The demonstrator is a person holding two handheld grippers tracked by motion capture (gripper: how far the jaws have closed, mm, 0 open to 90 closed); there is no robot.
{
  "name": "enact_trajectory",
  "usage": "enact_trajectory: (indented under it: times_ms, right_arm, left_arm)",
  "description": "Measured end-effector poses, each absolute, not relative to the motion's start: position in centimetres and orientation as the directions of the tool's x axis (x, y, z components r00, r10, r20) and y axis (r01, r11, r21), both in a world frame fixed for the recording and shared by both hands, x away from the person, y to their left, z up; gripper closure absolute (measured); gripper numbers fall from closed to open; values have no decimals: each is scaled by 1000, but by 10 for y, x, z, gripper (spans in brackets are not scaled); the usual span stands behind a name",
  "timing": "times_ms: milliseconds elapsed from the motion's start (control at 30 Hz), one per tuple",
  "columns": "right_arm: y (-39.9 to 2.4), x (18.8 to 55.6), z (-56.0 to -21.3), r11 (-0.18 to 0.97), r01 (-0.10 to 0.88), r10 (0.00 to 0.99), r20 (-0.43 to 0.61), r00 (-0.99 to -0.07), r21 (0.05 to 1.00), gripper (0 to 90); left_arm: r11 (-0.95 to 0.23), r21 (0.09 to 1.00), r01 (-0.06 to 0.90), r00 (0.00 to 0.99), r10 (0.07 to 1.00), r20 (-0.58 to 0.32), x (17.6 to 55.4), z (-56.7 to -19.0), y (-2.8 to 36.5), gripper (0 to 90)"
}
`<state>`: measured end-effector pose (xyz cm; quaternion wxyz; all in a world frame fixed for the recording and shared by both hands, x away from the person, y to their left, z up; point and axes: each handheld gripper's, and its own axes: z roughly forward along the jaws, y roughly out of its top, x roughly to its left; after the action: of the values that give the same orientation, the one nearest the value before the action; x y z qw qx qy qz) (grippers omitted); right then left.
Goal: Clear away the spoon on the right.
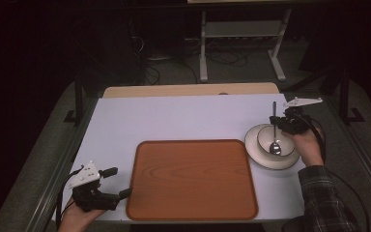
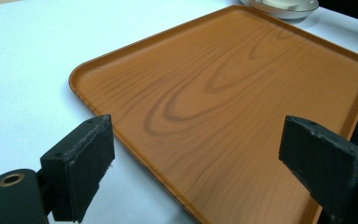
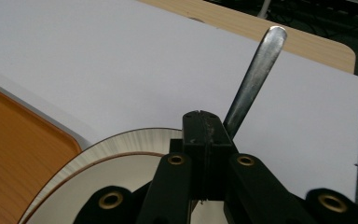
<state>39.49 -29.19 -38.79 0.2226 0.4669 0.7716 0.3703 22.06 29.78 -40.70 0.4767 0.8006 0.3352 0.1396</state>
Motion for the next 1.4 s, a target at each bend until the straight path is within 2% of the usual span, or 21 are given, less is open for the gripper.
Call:
enact_trajectory:
  times_ms: [1400]
  right_arm:
    - [-327,374,-385,230,587,936,-11,-352,776,893]
  left_arm:
    - [-325,856,402,738,668,-93,220,-407,298,96]
